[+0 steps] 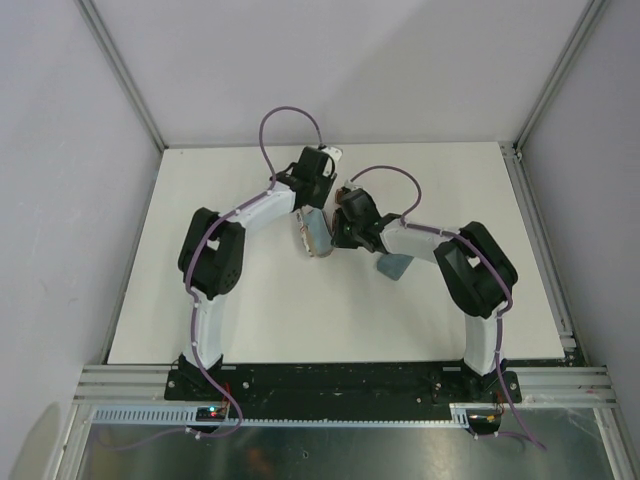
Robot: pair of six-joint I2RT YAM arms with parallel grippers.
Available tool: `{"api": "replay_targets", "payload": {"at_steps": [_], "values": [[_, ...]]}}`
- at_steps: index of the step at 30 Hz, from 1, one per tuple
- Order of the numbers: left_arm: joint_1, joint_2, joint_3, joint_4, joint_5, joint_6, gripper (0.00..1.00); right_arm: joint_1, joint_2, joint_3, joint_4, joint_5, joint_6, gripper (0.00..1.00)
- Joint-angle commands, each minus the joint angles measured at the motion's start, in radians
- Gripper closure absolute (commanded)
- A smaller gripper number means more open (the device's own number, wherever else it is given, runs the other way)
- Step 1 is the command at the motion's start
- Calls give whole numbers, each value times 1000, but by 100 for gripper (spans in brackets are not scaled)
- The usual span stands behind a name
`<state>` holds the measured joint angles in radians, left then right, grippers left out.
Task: Organize the sunglasses
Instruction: Place the folded cleaning cloth in the sunglasses case, then pass from the right arm to the left
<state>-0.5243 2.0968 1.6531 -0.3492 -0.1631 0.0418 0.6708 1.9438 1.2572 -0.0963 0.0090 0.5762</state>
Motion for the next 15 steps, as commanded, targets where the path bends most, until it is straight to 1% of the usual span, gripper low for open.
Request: {"api": "replay_targets", "payload": {"at_steps": [1,5,8,10,12,15], "values": [[-3,-34,78,-9,17,-31,57,-5,13,17,24,-29,20,88],[4,-95,79,-21,26,-103,54,-7,16,11,38,-45,32,88],[25,-178,33,-26,62,-188,51,-5,20,5,48,-54,42,89],[62,-240,-23,-25,143,-293,48,-6,22,-2,58,-58,49,89],[119,-308,-104,-13,255,-396,41,-5,25,-11,68,-60,56,90],[199,-413,-255,67,411,-500,32,-6,26,-27,77,-66,63,93]]}}
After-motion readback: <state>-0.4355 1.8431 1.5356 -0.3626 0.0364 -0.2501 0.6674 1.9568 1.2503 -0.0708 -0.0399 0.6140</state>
